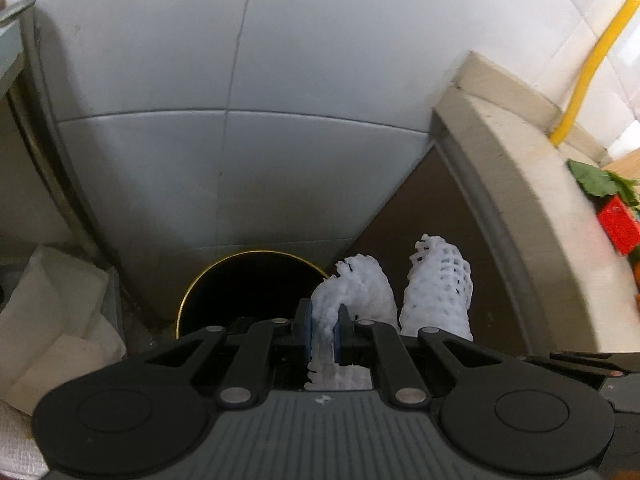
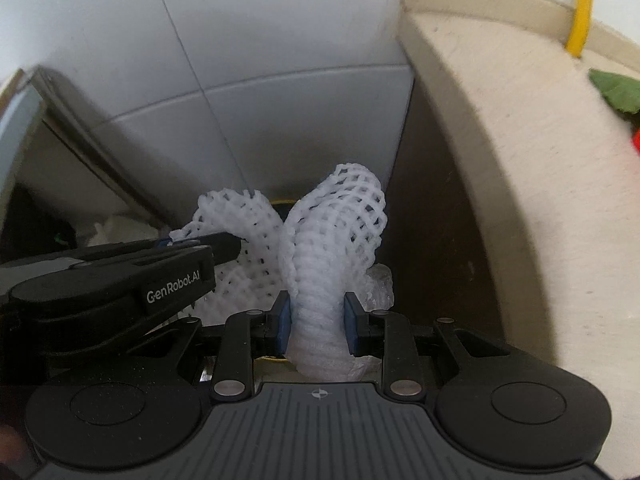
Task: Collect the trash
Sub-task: 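Carry both foam nets down over the black trash bin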
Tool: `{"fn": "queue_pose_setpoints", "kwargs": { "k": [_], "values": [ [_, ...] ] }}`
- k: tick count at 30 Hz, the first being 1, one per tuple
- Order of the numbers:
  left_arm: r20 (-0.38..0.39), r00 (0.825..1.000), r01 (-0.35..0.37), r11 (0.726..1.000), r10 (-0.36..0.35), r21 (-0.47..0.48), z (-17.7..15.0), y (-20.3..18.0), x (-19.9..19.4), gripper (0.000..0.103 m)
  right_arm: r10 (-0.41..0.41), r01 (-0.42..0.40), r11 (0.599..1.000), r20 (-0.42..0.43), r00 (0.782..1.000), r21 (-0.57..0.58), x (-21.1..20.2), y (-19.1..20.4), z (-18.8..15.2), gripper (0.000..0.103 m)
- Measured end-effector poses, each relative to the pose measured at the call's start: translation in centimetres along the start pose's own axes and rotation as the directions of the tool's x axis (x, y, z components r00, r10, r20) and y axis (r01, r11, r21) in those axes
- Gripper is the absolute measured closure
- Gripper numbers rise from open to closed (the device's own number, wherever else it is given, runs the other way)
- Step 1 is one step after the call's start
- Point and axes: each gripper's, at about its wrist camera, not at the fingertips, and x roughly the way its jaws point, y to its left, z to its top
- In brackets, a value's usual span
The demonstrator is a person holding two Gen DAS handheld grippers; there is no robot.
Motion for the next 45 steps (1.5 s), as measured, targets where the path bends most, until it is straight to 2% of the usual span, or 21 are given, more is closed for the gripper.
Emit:
{"fn": "queue_pose_setpoints", "kwargs": {
  "k": [5,8,14,28,45],
  "values": [
    [-0.027,0.999,-0.021,1.0,0.021,-0.016,-0.6,0.7,1.6,0.096,0.012,-0.012,1.0,-0.009,1.0,-0.019,1.1,0.0,-0.5,0.07],
    [-0.028,0.999,-0.034,0.999,0.034,-0.011,-0.9,1.0,2.3,0.096,0.01,-0.01,1.0,-0.015,1.0,-0.007,1.7,-0.4,-0.7,0.07],
    [-0.075,0.996,-0.054,0.998,0.053,-0.014,-2.1,1.9,4.1,0.096,0.004,-0.004,1.0,-0.021,1.0,0.017,3.3,-0.8,-0.7,0.07],
    [-0.061,0.987,-0.15,0.989,0.149,-0.015,-2.8,4.2,6.0,0.096,0.031,-0.031,1.0,-0.034,0.999,-0.004,6.9,0.3,-0.9,0.07],
    [-0.077,0.984,-0.161,0.987,0.159,-0.015,-3.9,5.2,8.3,0.096,-0.014,0.011,0.999,-0.103,0.995,-0.033,10.7,0.9,-1.1,0.07]
  ]
}}
